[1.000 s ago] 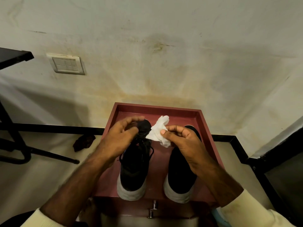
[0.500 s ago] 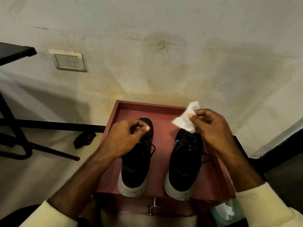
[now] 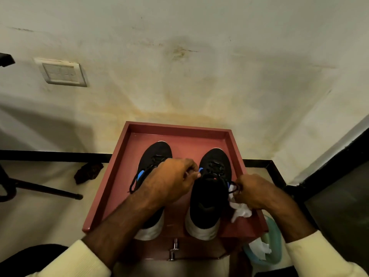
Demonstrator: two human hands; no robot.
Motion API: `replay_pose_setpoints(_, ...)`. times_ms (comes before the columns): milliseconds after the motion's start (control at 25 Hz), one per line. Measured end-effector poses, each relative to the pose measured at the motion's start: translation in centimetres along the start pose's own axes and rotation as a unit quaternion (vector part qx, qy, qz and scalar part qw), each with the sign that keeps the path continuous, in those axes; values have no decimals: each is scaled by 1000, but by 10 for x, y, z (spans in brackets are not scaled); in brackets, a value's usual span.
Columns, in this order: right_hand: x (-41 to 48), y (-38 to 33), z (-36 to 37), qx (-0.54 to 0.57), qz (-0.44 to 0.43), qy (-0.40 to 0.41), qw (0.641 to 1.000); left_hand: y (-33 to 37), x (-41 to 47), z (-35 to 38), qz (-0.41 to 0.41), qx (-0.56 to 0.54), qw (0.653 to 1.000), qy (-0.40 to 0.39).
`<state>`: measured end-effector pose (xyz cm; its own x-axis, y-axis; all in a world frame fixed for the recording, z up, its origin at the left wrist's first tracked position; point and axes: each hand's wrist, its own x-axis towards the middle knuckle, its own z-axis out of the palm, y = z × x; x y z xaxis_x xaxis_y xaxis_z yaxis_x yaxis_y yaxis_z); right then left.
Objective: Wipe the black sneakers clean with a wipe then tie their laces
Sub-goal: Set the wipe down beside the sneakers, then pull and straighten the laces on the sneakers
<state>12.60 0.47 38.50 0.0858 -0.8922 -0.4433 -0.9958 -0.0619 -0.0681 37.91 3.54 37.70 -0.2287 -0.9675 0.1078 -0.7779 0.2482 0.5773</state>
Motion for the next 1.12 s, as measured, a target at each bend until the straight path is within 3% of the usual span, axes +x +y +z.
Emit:
replay_pose_setpoints(120,-3,2,11,26,-5,-27,999,5,12,17,-44,2,997,-58)
replay_pose_setpoints(240,-6,19,10,59,-17,58,996,7,23,24,-83,-4,993,-84)
replay_pose_setpoints(360,-15,26,0,255,-13,142,956,2,30,20,-114,-69,987,-88)
replay_pose_setpoints(440,-22,22,-4,328,-17,91,940,0,33,18,-141,-131,975,-110)
replay_pose_setpoints(560,-23,17,-3,349,-53,17,936,3,35,12,-191,-264,937,-124)
replay_pose_setpoints(680,-22,18,-11,498,-54,2,866,6,37,2,-248,-361,894,-97)
replay_pose_setpoints(840,-22,19,-18,584,-32,29,811,4,36,-7,-246,-336,905,-86)
replay_pose_setpoints(920,-18,21,-17,568,-18,63,820,5,35,-11,-249,-300,918,-70)
replay_pose_setpoints(1120,-11,35,-16,430,-2,134,893,5,32,-19,-245,-267,932,-30)
